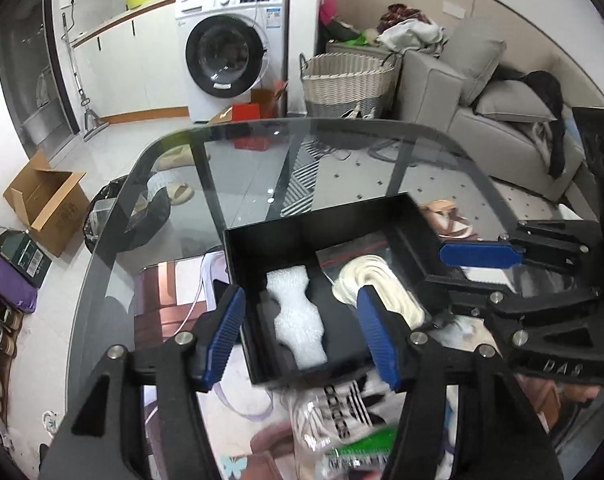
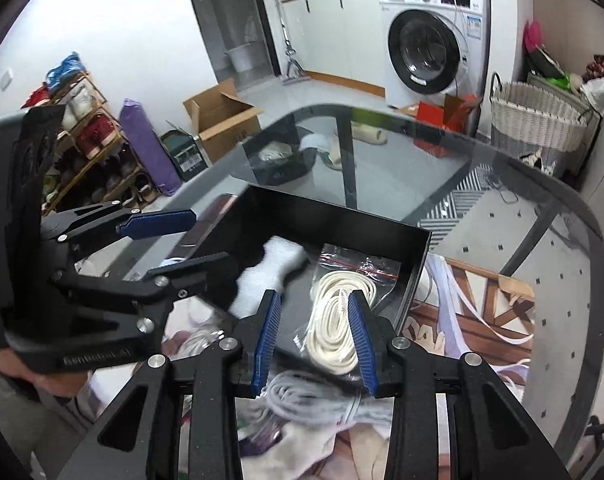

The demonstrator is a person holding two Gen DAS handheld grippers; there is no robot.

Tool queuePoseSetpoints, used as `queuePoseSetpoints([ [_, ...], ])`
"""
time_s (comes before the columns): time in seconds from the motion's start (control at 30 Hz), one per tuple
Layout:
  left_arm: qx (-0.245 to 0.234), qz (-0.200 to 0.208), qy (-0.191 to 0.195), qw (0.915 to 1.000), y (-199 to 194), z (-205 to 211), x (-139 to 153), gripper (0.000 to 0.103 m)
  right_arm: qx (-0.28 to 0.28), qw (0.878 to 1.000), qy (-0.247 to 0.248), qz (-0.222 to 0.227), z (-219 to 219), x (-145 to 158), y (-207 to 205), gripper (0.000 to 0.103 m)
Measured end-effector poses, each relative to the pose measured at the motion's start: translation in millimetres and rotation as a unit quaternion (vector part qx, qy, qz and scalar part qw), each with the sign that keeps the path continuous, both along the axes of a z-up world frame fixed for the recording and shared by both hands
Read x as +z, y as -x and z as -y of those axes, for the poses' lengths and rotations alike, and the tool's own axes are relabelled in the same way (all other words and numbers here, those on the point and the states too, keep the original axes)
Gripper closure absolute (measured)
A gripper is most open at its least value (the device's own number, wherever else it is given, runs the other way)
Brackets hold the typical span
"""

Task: Organize soft objects
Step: 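Lower foam and rope bag into the black box and open both tools, then grasp the green sachet with the left tool while the right tool grasps the white plush toy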

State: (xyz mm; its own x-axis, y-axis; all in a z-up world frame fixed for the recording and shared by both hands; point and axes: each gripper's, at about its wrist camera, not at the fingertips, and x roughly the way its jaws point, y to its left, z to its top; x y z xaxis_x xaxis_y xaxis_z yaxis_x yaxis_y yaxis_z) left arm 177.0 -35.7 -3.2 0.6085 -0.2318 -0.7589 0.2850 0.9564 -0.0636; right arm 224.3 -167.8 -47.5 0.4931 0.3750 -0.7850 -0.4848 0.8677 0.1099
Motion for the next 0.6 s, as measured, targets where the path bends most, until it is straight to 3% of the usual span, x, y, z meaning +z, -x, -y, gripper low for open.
queuePoseSetpoints([
  [0.2,-0.033,0.008,-0.036,0.9988,40,1,-7,0.035,0.024,1.0,-0.008,-0.015,16,10,34,0.067],
  [0.37,-0.048,-0.024,-0.053,0.9972,64,4,-37,0.028,0.035,0.997,-0.007,-0.072,22,-19,58,0.067],
  [0.6,-0.077,-0.078,-0.071,0.9915,71,24,-69,0.025,0.025,0.994,0.031,-0.104,13,-54,63,0.064],
])
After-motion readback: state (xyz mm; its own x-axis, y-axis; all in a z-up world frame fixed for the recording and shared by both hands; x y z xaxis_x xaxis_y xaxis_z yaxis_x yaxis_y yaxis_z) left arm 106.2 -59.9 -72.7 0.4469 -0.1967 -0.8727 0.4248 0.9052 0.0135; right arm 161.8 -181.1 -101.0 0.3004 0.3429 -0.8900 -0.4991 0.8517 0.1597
